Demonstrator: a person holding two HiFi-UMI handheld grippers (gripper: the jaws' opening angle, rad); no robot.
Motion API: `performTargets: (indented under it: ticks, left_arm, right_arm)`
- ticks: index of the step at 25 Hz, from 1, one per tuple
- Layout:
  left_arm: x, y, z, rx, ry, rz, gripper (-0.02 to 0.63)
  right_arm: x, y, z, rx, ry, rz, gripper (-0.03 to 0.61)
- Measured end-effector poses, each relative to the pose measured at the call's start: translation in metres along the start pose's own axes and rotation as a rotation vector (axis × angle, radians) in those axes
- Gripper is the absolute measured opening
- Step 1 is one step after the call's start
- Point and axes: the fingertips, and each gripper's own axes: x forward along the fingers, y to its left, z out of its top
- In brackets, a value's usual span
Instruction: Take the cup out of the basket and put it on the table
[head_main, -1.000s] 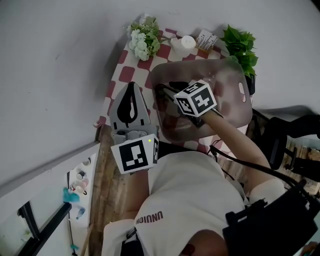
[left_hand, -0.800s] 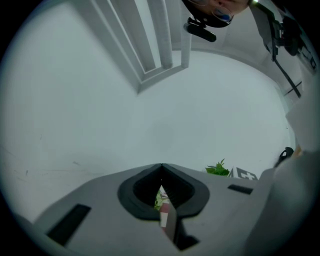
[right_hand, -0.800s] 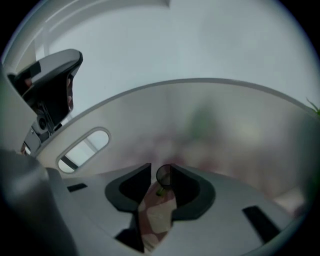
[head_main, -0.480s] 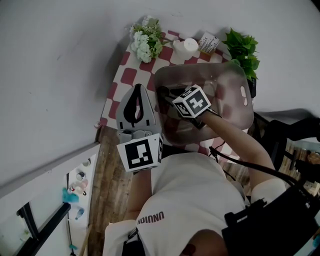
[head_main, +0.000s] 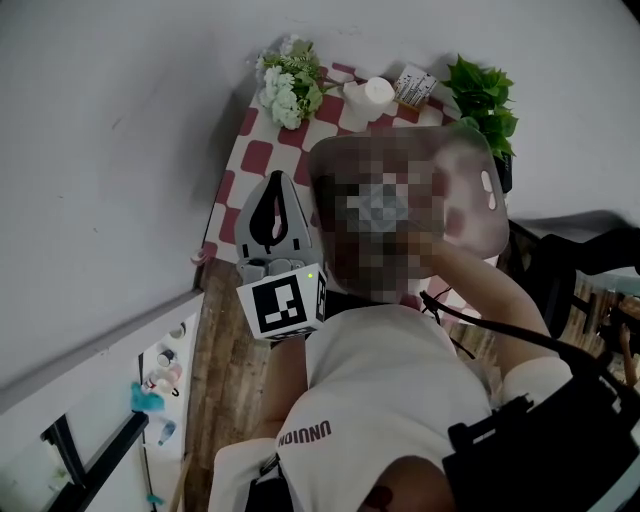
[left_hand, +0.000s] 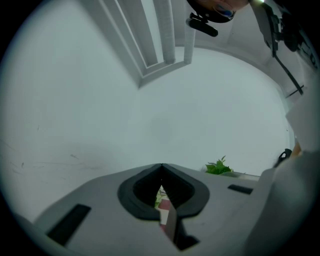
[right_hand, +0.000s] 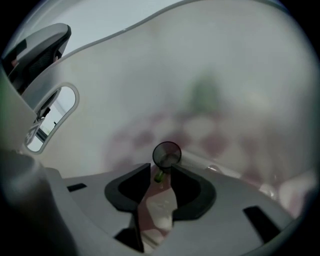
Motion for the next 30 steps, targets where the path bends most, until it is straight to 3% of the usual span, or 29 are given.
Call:
performTargets:
  ticks: [8, 18, 30]
  left_arm:
    - [0.002, -0.001, -0.005, -0.018, 0.009, -0.011, 0.012]
    - [0.004, 0.001, -0.008, -0.021, 0.015, -0.014, 0.012]
    - [0.005, 0.006, -0.005, -0.014, 0.013, -0.012, 0.012]
  right_arm:
    - [0.011, -0.004, -0.013, 0.039, 0.033, -0.019, 0.138]
    - [0.022, -0.004, -0.023, 0.015, 0.07, -0.033, 0.138]
    - [0.028, 0.006, -0.023, 0.065, 0.096, 0.012, 0.137]
